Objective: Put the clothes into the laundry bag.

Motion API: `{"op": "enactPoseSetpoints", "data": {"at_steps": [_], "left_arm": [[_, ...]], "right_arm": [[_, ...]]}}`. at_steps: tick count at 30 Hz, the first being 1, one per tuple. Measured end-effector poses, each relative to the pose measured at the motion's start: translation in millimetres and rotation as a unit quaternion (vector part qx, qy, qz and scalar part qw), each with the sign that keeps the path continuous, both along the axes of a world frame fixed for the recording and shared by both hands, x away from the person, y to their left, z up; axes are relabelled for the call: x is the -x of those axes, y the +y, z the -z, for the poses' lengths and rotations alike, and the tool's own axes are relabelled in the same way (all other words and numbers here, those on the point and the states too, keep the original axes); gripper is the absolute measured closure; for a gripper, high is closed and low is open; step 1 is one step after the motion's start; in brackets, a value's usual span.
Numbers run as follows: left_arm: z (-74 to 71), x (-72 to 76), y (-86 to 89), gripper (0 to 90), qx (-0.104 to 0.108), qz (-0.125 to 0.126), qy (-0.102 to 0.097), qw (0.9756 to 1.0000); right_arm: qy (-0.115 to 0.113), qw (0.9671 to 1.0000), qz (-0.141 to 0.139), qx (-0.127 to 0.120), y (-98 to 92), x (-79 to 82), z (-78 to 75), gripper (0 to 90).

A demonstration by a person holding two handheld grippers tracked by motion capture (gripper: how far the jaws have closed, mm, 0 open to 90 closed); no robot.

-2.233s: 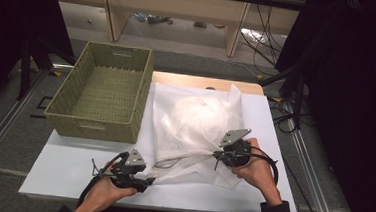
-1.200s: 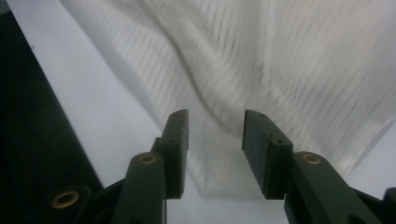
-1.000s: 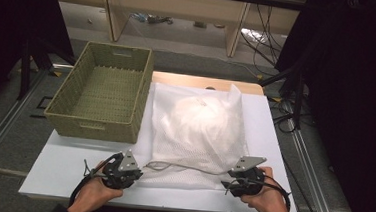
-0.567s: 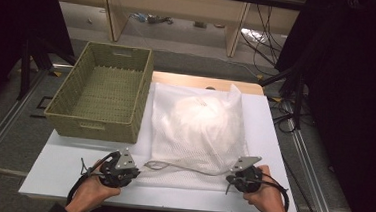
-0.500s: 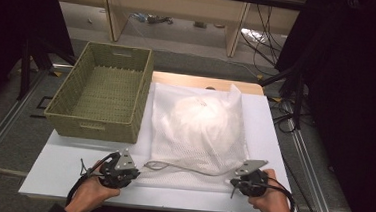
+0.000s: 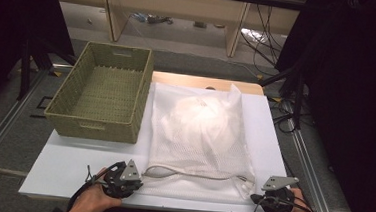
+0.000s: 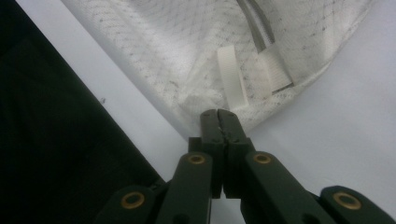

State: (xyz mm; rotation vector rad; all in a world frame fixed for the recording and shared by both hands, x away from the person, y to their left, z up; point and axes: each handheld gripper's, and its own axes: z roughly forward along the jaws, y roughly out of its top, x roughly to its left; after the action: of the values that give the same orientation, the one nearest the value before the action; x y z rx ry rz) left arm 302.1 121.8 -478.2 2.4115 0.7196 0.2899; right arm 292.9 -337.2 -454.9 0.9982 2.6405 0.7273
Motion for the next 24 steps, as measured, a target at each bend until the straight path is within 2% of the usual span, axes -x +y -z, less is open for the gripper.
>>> {"op": "enactPoseSetpoints", "data": {"at_steps": [1, 2, 3, 4, 5, 6, 7, 8, 9, 10, 11, 12, 13, 14, 17, 18, 20, 21, 22, 23, 24], "left_arm": [[-0.9, 0.9, -0.5, 86.9, -0.004, 0.010, 0.007, 0.9999], [-1.8, 2.5, -1.7, 86.8, -0.009, 0.016, 0.008, 0.9998], [-2.1, 3.6, -2.8, 86.8, -0.012, 0.019, 0.002, 0.9997], [-2.5, 4.7, -3.6, 86.7, -0.010, 0.024, 0.005, 0.9996], [-0.8, 5.4, -4.3, 86.6, -0.007, 0.016, -0.010, 0.9998], [-0.7, 5.8, -3.7, 86.3, -0.001, 0.012, -0.007, 0.9999], [-1.3, 4.6, -2.1, 85.9, -0.002, 0.010, -0.008, 0.9999], [-2.1, 4.2, -0.5, 85.4, -0.002, 0.010, -0.003, 0.9999], [-2.7, 4.8, 0.1, 84.7, 0.004, 0.009, -0.001, 1.0000], [-3.3, 4.3, 0.9, 83.3, 0.004, 0.011, 0.001, 0.9999], [-5.6, 4.6, 1.5, 79.9, 0.003, 0.015, 0.007, 0.9999], [-5.6, 5.8, 1.0, 72.2, 0.020, 0.011, 0.004, 0.9997], [-7.1, 5.9, 1.7, 66.4, 0.028, 0.010, 0.002, 0.9996], [-7.4, 5.4, 2.4, 63.1, 0.032, 0.006, -0.004, 0.9995], [-8.2, 4.9, 5.1, 51.8, 0.039, -0.001, -0.016, 0.9991], [-8.4, 3.9, 6.5, 49.8, 0.037, -0.002, -0.021, 0.9991], [-8.8, 1.8, 9.0, 44.7, 0.039, -0.014, -0.025, 0.9989], [-9.5, 1.0, 10.4, 42.7, 0.040, -0.019, -0.028, 0.9986], [-10.5, 0.6, 11.8, 41.1, 0.042, -0.024, -0.029, 0.9984], [-10.8, 0.7, 12.6, 39.9, 0.053, -0.026, -0.026, 0.9979], [-11.5, 0.1, 14.2, 38.5, 0.051, -0.031, -0.029, 0.9978]], "right_arm": [[0.001, 1.0000, 0.001, 0.000, -0.4, -0.1, -0.1, 90.0], [0.008, 0.9998, 0.015, 0.007, -0.7, 1.3, -2.4, 90.0], [0.008, 0.9998, 0.020, 0.000, 0.2, 1.8, -1.1, 90.0], [0.002, 0.9999, 0.013, -0.001, -0.8, -0.1, -0.7, 90.0], [0.016, 0.9996, 0.023, 0.000, -1.2, 1.2, -3.4, 90.0], [-0.001, 0.9999, 0.015, -0.006, -1.9, 0.0, -2.5, 88.1], [-0.008, 0.9996, 0.024, -0.012, -1.4, -0.2, -3.0, 83.7], [-0.003, 0.9988, 0.045, -0.017, -1.0, 1.2, -5.6, 77.7], [-0.008, 0.9980, 0.058, -0.025, -1.4, 0.2, -7.8, 72.1], [-0.026, 0.9970, 0.064, -0.034, -1.2, -1.0, -8.8, 66.5], [-0.050, 0.9963, 0.060, -0.037, -1.8, -3.4, -10.9, 60.2], [-0.067, 0.9946, 0.065, -0.045, -1.1, -4.7, -11.8, 57.3], [-0.069, 0.9935, 0.073, -0.054, 0.5, -4.8, -12.7, 55.3], [-0.083, 0.9925, 0.069, -0.057, 1.1, -6.9, -12.6, 52.7], [-0.094, 0.9910, 0.071, -0.064, 5.5, -7.4, -14.0, 49.6], [-0.086, 0.9908, 0.073, -0.075, 7.6, -7.1, -13.9, 48.2], [-0.094, 0.9905, 0.064, -0.078, 10.6, -8.9, -14.2, 45.8], [-0.091, 0.9895, 0.074, -0.084, 13.8, -7.1, -14.4, 45.1], [-0.097, 0.9896, 0.064, -0.084, 14.5, -8.5, -15.3, 44.7], [-0.090, 0.9891, 0.069, -0.093, 16.4, -7.3, -15.9, 44.5], [-0.090, 0.9884, 0.071, -0.099, 17.9, -6.5, -15.8, 43.6]]}}
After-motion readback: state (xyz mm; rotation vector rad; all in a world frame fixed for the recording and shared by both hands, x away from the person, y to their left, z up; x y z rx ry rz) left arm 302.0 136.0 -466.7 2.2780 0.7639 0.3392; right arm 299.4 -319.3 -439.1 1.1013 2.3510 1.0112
